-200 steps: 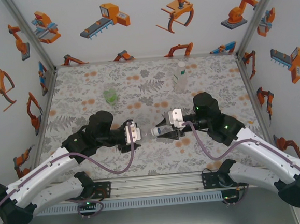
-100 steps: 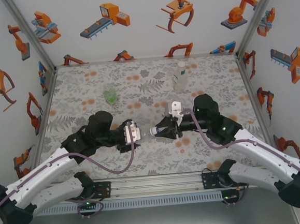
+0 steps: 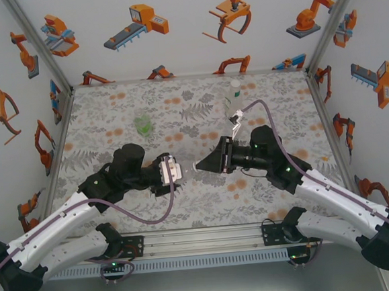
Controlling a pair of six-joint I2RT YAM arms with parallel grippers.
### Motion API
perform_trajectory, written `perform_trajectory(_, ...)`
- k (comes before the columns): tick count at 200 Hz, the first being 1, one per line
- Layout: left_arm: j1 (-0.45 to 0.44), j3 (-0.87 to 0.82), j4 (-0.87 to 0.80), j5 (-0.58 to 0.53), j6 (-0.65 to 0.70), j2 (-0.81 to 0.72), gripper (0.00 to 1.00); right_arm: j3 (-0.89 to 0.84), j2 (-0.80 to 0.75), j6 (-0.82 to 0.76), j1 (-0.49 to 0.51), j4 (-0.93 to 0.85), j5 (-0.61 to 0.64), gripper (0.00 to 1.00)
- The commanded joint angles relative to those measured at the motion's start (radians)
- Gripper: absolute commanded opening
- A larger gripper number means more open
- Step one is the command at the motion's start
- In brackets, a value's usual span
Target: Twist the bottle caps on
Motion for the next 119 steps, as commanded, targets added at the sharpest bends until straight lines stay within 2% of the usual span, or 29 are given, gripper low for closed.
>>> perform_trajectory(1, -0.013, 0.019, 0.015, 0.082, 0.009, -0.003, 0.00, -0.004, 0.015, 0.337, 0.006, -0.018, 0.101, 0.03)
perform_trajectory(44, -0.011, 0.020, 0.015, 0.083, 0.005, 0.003, 0.00, 0.014, 0.066, 0.381, 0.009, -0.024, 0.077, 0.04)
perform_trajectory(60, -0.011, 0.020, 0.014, 0.080, 0.005, 0.003, 0.00, 0.022, 0.069, 0.367, 0.008, -0.034, 0.079, 0.08)
perform_trajectory(96, -0.010, 0.019, 0.011, 0.079, 0.008, 0.004, 0.00, 0.076, 0.051, 0.219, 0.009, -0.105, 0.131, 0.41)
perform_trajectory(119, -0.011, 0.019, 0.009, 0.085, 0.011, 0.010, 0.00, 0.109, 0.035, 0.092, 0.007, -0.107, 0.156, 0.54)
